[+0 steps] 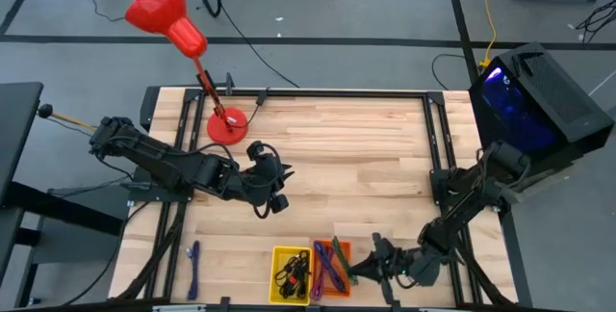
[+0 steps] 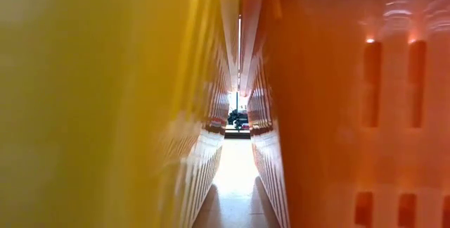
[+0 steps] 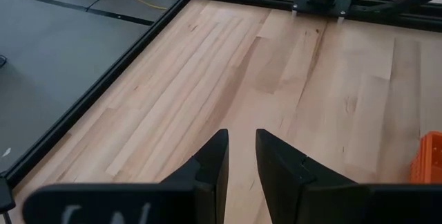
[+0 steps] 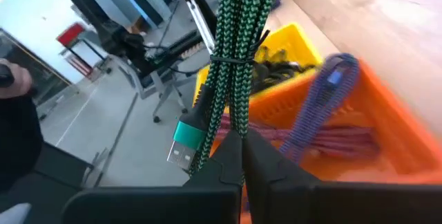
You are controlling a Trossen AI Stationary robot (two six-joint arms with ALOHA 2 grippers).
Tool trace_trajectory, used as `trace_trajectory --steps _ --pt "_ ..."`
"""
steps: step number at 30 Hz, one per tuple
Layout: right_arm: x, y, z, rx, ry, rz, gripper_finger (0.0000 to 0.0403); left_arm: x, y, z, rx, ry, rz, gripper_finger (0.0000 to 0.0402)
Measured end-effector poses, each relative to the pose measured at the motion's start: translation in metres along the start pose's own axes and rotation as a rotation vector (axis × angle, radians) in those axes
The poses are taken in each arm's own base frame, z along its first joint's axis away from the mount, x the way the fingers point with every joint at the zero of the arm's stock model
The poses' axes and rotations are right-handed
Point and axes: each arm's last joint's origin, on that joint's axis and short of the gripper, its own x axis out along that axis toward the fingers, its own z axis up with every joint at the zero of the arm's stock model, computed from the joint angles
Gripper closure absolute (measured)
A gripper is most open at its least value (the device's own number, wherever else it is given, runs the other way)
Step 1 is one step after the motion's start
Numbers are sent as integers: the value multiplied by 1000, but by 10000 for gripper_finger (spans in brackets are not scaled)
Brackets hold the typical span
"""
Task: Pick & Place USB Port
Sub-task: Put the black and green charger cable into the orange bin
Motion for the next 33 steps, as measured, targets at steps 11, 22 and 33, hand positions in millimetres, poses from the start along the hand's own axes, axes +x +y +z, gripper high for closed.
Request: trace_trajectory --steps 11,22,33 --pt "34 23 -12 -111 -12 -76 403 0 0 0 -21 -1 1 323" --pt "41 17 -23 -108 -11 -146 403 0 0 0 -27 -1 1 323" --pt "40 10 -27 -115 6 -211 403 0 0 0 -26 0 1 323"
